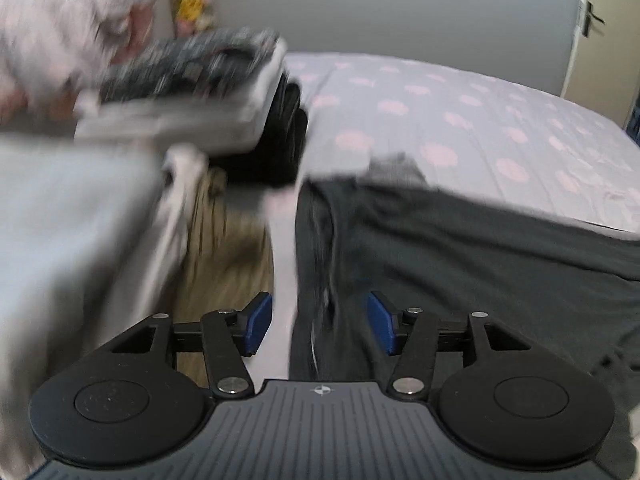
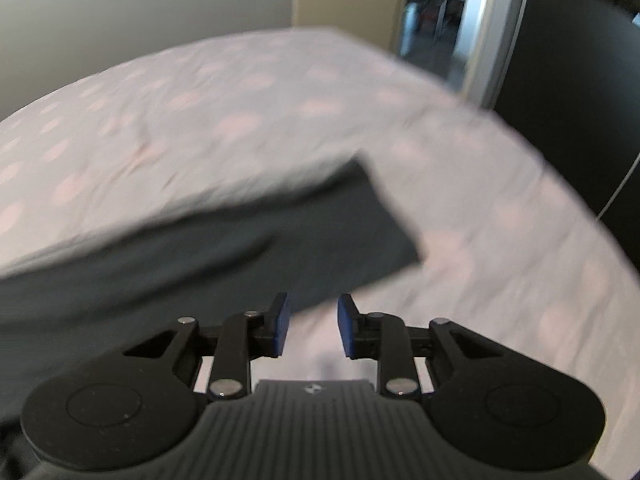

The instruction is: Fold clothes

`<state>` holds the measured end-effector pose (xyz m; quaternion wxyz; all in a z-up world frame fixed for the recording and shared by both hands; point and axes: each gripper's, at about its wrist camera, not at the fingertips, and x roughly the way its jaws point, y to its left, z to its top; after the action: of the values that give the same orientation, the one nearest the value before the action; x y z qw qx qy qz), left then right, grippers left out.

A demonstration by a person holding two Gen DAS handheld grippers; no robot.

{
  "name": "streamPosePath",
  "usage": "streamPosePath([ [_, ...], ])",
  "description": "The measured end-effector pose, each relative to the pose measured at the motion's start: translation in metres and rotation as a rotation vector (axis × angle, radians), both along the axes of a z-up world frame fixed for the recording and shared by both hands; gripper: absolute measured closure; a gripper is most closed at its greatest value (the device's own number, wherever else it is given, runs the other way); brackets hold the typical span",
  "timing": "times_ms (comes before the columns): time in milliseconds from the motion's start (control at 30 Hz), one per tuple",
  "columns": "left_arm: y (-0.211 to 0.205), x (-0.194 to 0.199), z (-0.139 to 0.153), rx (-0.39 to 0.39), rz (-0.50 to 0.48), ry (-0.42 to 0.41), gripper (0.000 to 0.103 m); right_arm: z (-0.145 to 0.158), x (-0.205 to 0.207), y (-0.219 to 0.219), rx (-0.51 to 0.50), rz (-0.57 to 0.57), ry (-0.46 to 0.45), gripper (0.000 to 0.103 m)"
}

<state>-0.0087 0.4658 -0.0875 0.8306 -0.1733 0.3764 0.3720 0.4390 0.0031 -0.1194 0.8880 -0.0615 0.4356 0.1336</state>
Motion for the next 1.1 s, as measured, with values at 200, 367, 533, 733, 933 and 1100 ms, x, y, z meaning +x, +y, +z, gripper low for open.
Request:
streamPosePath([
  [200,0.006,-0.024,-0.031,-0.147,0.111,-0.096,0.039,-0.024,-0.074,-0.002,0.133,0.087,0.166,0.053],
  [367,0.011,-0.044,-0.057,-0.269,0.203,-0.176,0.039,-0.048,-0.095,0.001,0.177,0.047,0.246,0.049],
  [533,0.017,-0.056,-0.078,-0.351,0.268,-0.235,0.044,-0.067,-0.086,0.007,0.211,-0.04,0.279,0.051],
  [733,0.021,-0.059,-0.087,-0.359,0.292,-0.234,0.073,-0.078,-0.089,0.032,0.132,-0.066,0.242,0.088],
  [933,0.017,-0.056,-0.084,-0.304,0.262,-0.214,0.083,-0.05,-0.104,0.044,0.066,-0.058,0.136,0.095],
  [1100,0.016,-0.058,-0.078,-0.267,0.242,-0.21,0.085,-0.004,-0.119,0.027,0.025,-0.061,0.055,0.096],
])
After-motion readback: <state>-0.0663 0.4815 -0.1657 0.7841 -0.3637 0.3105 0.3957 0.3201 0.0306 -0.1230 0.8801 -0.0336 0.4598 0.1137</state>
